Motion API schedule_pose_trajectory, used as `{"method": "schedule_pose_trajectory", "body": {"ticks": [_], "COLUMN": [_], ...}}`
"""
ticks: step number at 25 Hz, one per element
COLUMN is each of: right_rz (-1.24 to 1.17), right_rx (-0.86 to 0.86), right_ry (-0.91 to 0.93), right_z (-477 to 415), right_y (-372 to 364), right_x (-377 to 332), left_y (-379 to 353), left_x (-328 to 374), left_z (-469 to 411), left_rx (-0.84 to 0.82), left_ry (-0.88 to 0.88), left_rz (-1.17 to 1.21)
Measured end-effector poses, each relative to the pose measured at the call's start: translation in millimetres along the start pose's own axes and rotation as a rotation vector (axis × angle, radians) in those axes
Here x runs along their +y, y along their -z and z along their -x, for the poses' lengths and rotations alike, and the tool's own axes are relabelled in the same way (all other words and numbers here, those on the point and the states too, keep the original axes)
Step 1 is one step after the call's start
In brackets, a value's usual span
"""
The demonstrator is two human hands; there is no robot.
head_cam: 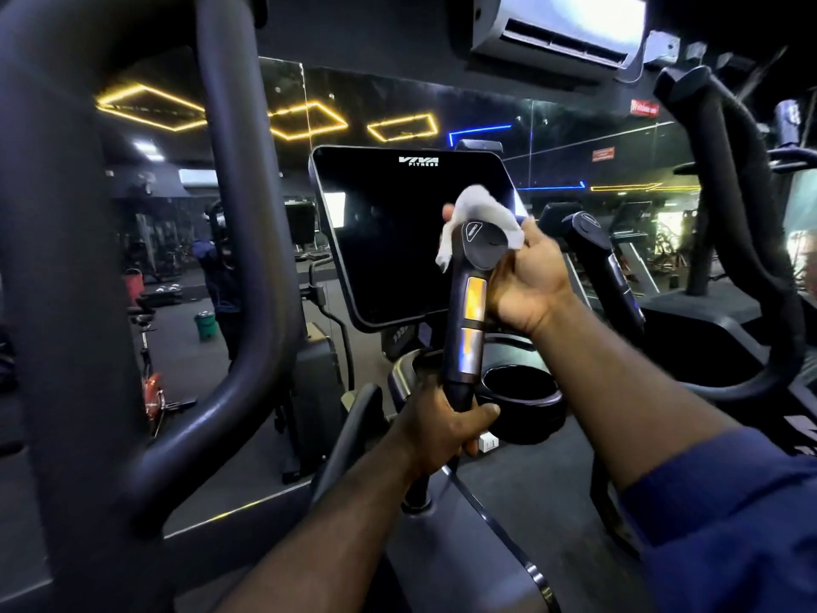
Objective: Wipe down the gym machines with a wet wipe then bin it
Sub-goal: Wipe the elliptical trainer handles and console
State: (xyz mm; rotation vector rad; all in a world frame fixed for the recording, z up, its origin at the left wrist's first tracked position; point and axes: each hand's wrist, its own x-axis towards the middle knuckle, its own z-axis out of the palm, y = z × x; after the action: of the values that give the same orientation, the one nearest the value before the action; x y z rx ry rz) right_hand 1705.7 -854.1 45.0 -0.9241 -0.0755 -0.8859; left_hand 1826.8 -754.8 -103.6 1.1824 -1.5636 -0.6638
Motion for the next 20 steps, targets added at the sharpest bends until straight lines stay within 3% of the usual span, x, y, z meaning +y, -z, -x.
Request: {"method": "schedule_pose_trajectory", "body": {"ticks": [3,5,7,9,11,15,16,19,20], "right_rz": [0.046,0.242,0.766,1.448,1.76,2.24,2.322,2.364,2.318], "right_rx": [-0.003,0.047,0.289,0.282,0.11,-0.48,-0.485,-0.117,-0.072], "right_ry": [0.131,0.354,0.738,0.999,1.059,1.084,1.091,1.088,1.057], "right_z": [-4.4,14.8,36.1,52.2,69.2,99.0,96.7,87.2,92.3], "right_y": [-18.9,-13.1,-1.7,13.1,23.5,34.3,29.3,11.2,11.4], "right_x": [4.6,27.8,46.4,54.6,55.4,39.5,31.8,30.4,38.6], "left_y": [0.9,0.7,-0.4,-0.2,-0.2,-1.1,-1.3,-2.0,-1.9], "left_x": [5.7,11.7,16.6,17.8,17.1,9.8,8.6,3.8,4.6], "left_z": [0.3,2.7,4.1,2.2,0.3,-0.2,0.1,2.9,5.1], "left_rx": [-0.016,-0.001,-0.018,-0.051,-0.087,0.01,0.033,0.041,0.049], "left_ry": [0.006,0.002,0.001,0.0,0.012,0.004,0.007,0.064,0.079], "left_rz": [0.041,0.083,0.121,0.136,0.144,0.075,0.031,-0.078,-0.091]}}
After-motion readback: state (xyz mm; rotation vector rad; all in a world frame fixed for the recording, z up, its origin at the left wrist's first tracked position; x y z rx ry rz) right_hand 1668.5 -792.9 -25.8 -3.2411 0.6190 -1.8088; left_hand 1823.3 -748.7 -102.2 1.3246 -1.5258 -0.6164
